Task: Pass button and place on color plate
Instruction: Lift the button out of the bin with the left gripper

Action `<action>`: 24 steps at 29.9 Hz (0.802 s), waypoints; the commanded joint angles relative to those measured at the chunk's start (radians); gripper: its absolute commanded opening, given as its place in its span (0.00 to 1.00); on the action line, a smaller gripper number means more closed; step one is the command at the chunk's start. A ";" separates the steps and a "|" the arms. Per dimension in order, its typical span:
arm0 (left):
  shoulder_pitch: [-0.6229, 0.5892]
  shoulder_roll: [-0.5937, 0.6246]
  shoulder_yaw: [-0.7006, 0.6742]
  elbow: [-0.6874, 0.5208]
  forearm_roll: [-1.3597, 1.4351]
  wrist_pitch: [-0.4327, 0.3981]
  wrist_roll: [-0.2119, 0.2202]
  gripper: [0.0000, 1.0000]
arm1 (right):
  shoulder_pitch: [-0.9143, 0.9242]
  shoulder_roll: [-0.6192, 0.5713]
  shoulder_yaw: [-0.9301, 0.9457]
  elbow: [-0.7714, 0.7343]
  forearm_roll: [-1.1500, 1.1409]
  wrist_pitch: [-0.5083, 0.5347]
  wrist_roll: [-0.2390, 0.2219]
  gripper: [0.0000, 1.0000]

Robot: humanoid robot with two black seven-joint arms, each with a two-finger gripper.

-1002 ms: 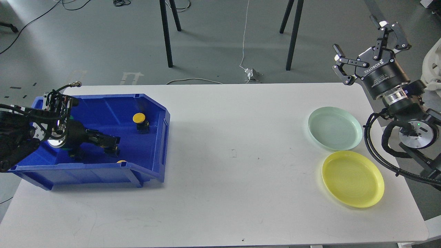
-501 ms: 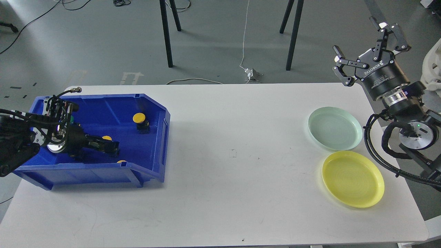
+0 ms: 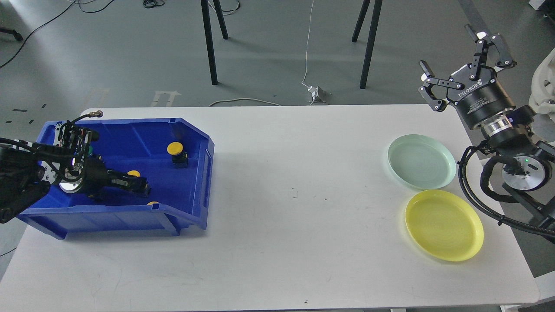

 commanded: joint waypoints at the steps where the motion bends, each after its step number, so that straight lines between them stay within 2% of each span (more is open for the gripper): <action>1: -0.003 0.000 0.000 0.000 -0.001 0.002 0.000 0.16 | 0.000 0.000 0.000 0.000 0.000 0.000 0.000 0.99; 10: -0.018 0.015 -0.005 -0.017 -0.002 0.008 0.000 0.16 | -0.007 0.000 0.002 0.000 0.000 0.000 0.000 0.99; 14: -0.079 0.061 -0.008 -0.049 -0.011 0.000 0.000 0.16 | -0.007 0.002 0.017 -0.005 -0.002 0.000 0.000 0.99; 17: -0.133 0.159 -0.022 -0.234 -0.019 -0.012 0.000 0.16 | 0.003 0.003 0.037 -0.041 -0.002 0.000 0.000 0.99; 20: -0.207 0.285 -0.057 -0.440 -0.034 -0.060 0.000 0.16 | 0.007 0.003 0.071 -0.093 -0.002 0.000 0.000 0.99; 22: -0.218 0.355 -0.118 -0.526 -0.042 -0.099 0.000 0.16 | 0.007 0.005 0.094 -0.117 -0.002 0.000 0.000 0.99; 24: -0.221 0.420 -0.196 -0.604 -0.065 -0.099 0.000 0.16 | 0.007 0.005 0.098 -0.146 -0.002 0.000 0.000 0.99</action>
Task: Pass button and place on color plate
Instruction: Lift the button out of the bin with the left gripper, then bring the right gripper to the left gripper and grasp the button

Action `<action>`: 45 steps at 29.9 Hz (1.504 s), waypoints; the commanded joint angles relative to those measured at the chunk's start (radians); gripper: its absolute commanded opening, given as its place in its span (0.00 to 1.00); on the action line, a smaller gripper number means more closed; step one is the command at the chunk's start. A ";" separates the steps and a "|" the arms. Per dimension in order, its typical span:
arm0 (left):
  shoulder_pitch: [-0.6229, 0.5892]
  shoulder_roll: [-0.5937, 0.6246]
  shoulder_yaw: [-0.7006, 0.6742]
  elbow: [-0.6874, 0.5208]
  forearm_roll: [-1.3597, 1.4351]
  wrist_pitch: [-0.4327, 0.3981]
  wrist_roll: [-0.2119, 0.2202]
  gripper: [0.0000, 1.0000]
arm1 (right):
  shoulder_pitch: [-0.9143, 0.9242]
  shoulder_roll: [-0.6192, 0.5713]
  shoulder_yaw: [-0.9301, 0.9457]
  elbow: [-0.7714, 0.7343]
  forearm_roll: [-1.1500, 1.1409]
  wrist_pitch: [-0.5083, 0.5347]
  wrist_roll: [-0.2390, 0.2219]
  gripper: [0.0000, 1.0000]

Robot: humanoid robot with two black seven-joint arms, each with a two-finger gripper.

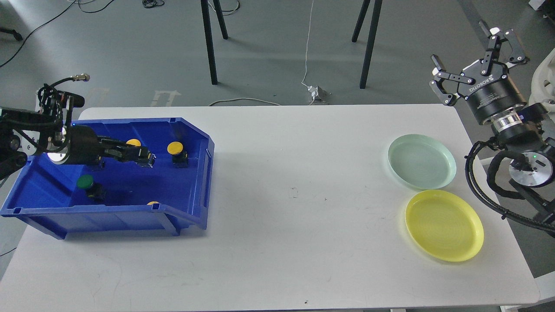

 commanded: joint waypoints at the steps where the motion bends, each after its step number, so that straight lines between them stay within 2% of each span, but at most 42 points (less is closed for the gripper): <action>1: -0.013 0.118 -0.138 -0.158 -0.038 -0.020 0.000 0.16 | 0.000 0.002 0.014 -0.055 0.000 0.000 0.000 0.99; 4: -0.014 0.155 -0.267 -0.252 -0.134 -0.020 0.000 0.16 | 0.017 0.020 0.008 -0.080 -0.002 0.000 0.000 0.99; 6: -0.016 0.147 -0.345 -0.268 -0.260 -0.020 0.000 0.16 | 0.031 0.020 0.008 -0.078 -0.003 0.000 0.000 0.99; 11: -0.018 0.007 -0.425 -0.251 -0.465 -0.020 0.000 0.16 | 0.080 0.026 0.006 -0.077 -0.006 0.000 0.000 0.99; 14: -0.018 -0.145 -0.425 -0.158 -0.469 -0.020 0.000 0.16 | 0.109 0.026 0.006 -0.072 -0.009 0.000 0.000 0.99; 18: -0.018 -0.404 -0.445 0.020 -0.481 -0.020 0.000 0.17 | 0.140 0.025 -0.006 -0.067 -0.038 0.000 0.000 0.99; 22: -0.016 -0.654 -0.474 0.190 -0.485 -0.020 0.000 0.16 | 0.154 0.025 -0.022 -0.026 -0.208 0.000 0.000 0.98; 26: -0.008 -0.793 -0.486 0.298 -0.483 -0.020 0.000 0.17 | 0.139 0.023 -0.022 0.075 -0.423 0.000 0.000 0.98; 32: 0.033 -0.891 -0.479 0.367 -0.480 -0.020 0.000 0.17 | 0.116 0.011 -0.025 0.210 -0.525 -0.001 0.000 0.97; 38: 0.058 -0.923 -0.485 0.373 -0.481 -0.020 0.000 0.17 | 0.088 0.005 -0.113 0.215 -0.523 0.000 0.000 0.97; 45: 0.059 -0.928 -0.488 0.383 -0.485 -0.020 0.000 0.18 | 0.017 0.000 -0.112 0.213 -0.525 0.000 0.000 0.97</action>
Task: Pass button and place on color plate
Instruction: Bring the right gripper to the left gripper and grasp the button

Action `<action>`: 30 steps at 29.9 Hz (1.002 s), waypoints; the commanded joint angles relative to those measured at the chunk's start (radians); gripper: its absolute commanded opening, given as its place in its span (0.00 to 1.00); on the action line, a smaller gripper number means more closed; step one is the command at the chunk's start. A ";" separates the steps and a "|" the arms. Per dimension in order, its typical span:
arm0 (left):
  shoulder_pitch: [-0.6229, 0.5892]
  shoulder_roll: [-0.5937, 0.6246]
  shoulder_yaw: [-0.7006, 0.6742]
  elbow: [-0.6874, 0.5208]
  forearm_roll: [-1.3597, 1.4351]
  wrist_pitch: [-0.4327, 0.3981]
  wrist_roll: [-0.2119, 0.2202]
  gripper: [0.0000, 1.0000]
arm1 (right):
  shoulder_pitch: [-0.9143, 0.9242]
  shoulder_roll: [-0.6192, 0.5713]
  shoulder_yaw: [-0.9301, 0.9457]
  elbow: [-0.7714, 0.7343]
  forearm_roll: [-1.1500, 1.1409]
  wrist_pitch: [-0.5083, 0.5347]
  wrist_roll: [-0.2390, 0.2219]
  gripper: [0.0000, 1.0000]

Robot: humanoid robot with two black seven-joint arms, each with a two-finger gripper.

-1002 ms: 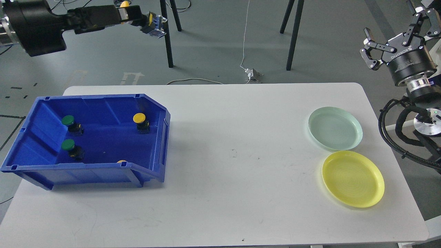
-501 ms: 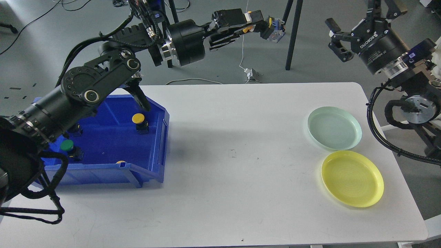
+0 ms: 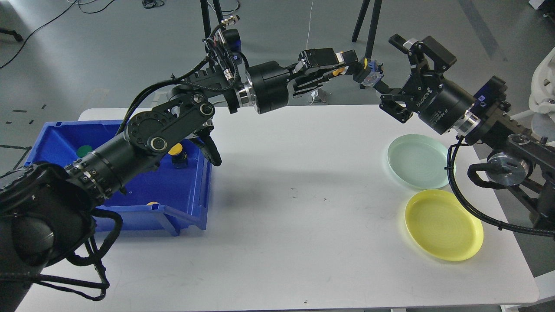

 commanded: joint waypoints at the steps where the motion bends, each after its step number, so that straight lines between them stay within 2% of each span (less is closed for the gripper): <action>1: 0.001 0.000 -0.002 0.002 -0.001 0.000 0.000 0.18 | -0.021 0.000 0.007 0.005 0.000 0.000 0.000 0.97; 12: 0.004 -0.002 -0.002 0.023 -0.044 0.000 0.000 0.19 | -0.076 0.009 0.084 0.104 0.010 -0.002 0.000 0.93; 19: 0.004 -0.002 -0.002 0.023 -0.052 0.000 0.000 0.19 | -0.089 0.023 0.084 0.106 0.010 -0.002 0.000 0.92; 30: 0.011 0.000 -0.002 0.025 -0.084 0.000 0.000 0.19 | -0.087 0.139 0.109 0.077 0.014 -0.048 0.000 0.87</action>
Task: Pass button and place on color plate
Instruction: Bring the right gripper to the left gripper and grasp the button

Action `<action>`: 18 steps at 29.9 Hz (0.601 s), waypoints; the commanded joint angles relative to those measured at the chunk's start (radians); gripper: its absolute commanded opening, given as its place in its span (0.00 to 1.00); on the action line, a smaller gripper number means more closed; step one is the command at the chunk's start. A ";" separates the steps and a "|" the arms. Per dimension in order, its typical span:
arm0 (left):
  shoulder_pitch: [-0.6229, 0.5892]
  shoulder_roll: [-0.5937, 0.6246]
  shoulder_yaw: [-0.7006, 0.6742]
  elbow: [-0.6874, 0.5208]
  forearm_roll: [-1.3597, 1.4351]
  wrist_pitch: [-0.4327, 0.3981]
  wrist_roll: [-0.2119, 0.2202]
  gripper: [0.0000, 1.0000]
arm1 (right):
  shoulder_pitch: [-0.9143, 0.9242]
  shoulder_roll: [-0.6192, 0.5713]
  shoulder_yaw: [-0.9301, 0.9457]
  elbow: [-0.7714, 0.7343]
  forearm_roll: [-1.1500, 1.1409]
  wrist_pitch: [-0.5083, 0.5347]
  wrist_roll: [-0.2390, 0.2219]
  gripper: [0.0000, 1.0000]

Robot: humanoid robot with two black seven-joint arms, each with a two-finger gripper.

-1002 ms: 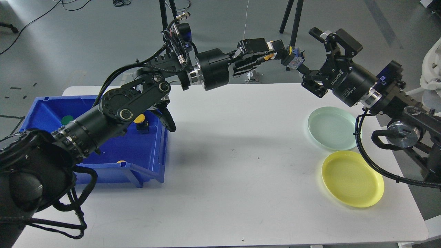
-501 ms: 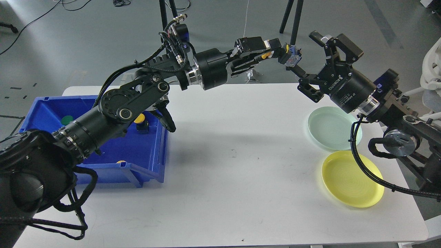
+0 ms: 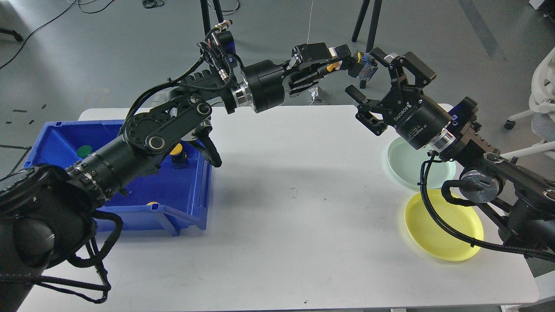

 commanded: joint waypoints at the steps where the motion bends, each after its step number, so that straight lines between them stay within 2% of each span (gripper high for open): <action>1: 0.000 0.001 0.001 0.000 -0.007 0.000 0.000 0.19 | 0.001 0.019 0.015 -0.003 0.004 -0.020 0.000 0.87; 12: 0.002 0.001 0.001 0.000 -0.007 0.000 0.000 0.19 | -0.009 0.008 0.038 0.000 0.008 -0.022 0.000 0.81; 18: 0.005 0.002 0.001 0.000 -0.009 0.000 0.000 0.20 | -0.013 0.004 0.038 0.013 0.008 -0.017 0.000 0.67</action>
